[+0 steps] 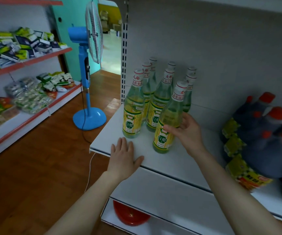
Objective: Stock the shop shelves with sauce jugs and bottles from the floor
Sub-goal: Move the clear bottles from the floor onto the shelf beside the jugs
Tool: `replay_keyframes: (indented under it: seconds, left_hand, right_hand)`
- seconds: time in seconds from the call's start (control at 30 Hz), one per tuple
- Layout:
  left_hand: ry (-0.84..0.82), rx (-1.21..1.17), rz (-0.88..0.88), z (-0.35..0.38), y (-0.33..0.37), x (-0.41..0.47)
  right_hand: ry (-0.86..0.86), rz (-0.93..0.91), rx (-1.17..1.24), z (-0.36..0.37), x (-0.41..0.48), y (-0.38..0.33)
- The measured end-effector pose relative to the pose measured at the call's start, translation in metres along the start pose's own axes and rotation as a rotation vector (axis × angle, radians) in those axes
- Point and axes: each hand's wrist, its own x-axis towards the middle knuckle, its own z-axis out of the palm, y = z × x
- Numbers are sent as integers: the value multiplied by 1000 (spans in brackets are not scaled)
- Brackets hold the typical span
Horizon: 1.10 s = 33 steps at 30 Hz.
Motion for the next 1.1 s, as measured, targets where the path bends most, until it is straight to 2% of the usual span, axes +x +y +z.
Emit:
replay_keyframes:
  seconds: [0.27,0.43,0.53,1.1]
  left_hand:
    - [-9,22,5,2,0,-1]
    - [4,8,13,4,-1,0]
    - [20,7,13,7,-2,1]
    - [42,-23,16,9,-4,0]
  right_hand:
    - [-94,-31,-39,6,-12,5]
    - [-18,67,-188,11,-33,42]
    - [21,74,-194,17,-31,50]
    - [-64,93,-146,38,-3,58]
